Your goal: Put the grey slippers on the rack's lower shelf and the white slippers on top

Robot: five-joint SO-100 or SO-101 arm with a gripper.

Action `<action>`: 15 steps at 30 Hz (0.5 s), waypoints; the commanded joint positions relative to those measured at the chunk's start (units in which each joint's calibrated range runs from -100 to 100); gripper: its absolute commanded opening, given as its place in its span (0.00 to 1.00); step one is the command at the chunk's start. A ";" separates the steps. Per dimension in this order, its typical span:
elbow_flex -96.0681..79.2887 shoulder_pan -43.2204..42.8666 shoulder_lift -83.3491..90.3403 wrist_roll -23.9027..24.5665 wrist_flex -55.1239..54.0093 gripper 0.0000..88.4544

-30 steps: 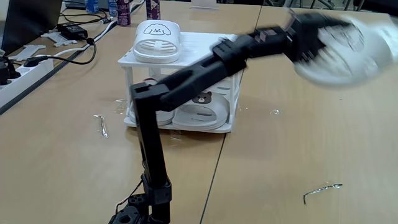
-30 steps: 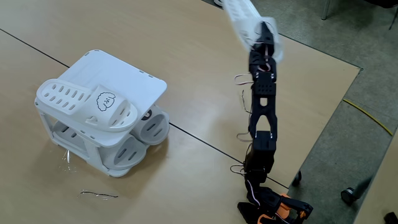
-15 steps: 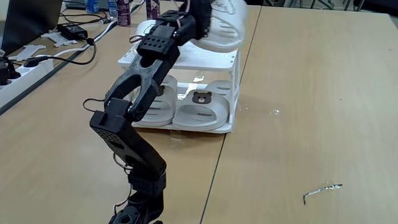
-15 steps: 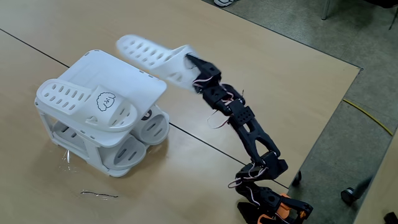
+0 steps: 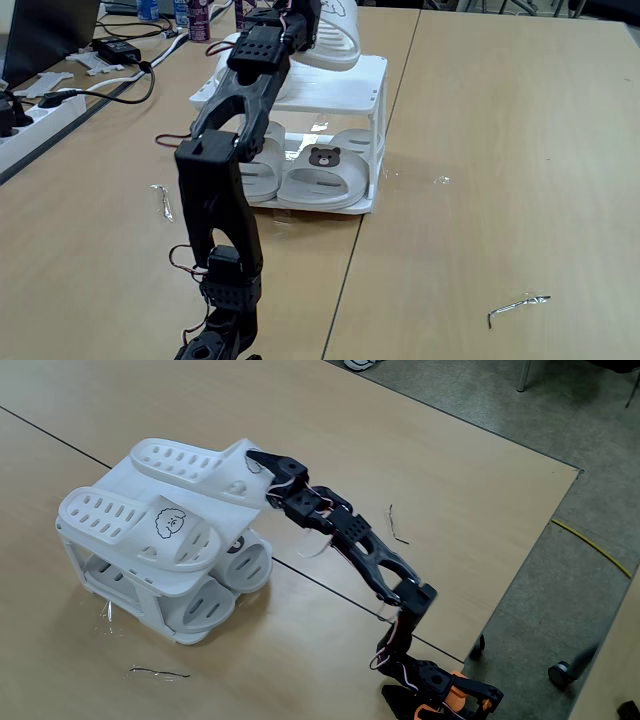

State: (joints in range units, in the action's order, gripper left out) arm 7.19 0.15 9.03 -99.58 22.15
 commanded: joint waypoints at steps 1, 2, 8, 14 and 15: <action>15.23 0.34 -7.39 -0.42 -0.40 0.01; 17.39 0.34 -9.75 -0.42 -0.40 0.01; 31.47 0.26 -24.22 -0.42 -0.58 0.01; 46.17 0.01 -37.34 -0.42 -0.58 0.01; 48.07 0.01 -39.03 -0.42 -0.58 0.01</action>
State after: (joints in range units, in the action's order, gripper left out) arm 43.85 0.07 -28.25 -99.58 22.15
